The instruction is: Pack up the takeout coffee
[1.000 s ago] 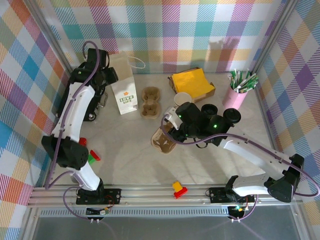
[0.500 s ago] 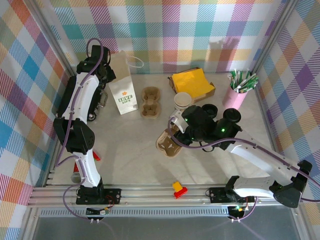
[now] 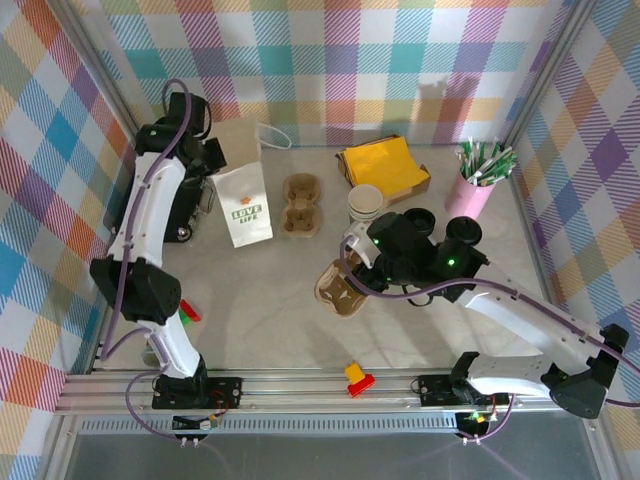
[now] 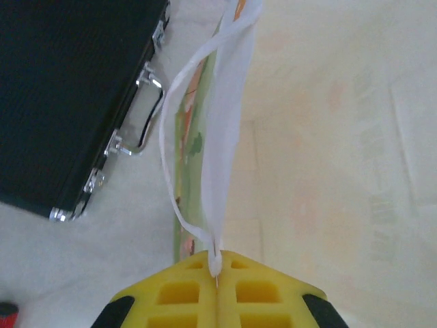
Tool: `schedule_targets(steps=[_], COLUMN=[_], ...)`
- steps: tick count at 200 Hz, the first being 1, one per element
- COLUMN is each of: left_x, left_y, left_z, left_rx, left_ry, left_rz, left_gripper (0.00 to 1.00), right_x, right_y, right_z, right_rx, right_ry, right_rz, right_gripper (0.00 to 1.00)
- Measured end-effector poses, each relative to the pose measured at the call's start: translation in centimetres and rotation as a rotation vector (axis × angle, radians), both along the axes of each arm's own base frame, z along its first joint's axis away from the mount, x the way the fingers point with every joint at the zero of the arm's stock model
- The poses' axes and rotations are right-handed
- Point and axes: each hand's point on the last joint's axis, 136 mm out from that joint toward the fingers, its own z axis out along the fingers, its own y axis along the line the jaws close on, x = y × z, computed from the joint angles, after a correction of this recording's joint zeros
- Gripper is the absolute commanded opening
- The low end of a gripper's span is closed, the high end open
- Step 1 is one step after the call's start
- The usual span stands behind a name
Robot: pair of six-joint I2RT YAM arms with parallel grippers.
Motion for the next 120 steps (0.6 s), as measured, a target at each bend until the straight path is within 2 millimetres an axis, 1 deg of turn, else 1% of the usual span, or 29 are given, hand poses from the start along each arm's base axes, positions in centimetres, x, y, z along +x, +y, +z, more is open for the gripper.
schedule_targets(steps=[29, 60, 86, 120], left_x=[-4.7, -9.6, -13.7, -18.4], left_y=[-0.6, -1.7, -4.4, -8.0], left_z=[1.7, 2.4, 2.8, 3.6], left_rx=[-0.046, -0.078, -0.109, -0.156], left_ry=[0.012, 0.042, 0.064, 0.066], left_rz=[-0.036, -0.089, -0.192, -0.357], left_gripper=[0.00, 0.00, 0.00, 0.00], right_x=[-0.7, -1.2, -1.1, -1.4], right_y=[-0.7, -1.4, -2.2, -2.9], right_z=[0.9, 2.1, 3.7, 6.9], right_rx=[0.023, 0.050, 0.073, 0.129], right_ry=[-0.004, -0.011, -0.035, -0.064], right_rz=[-0.001, -0.014, -0.054, -0.080], right_gripper=[0.47, 0.45, 0.45, 0.46])
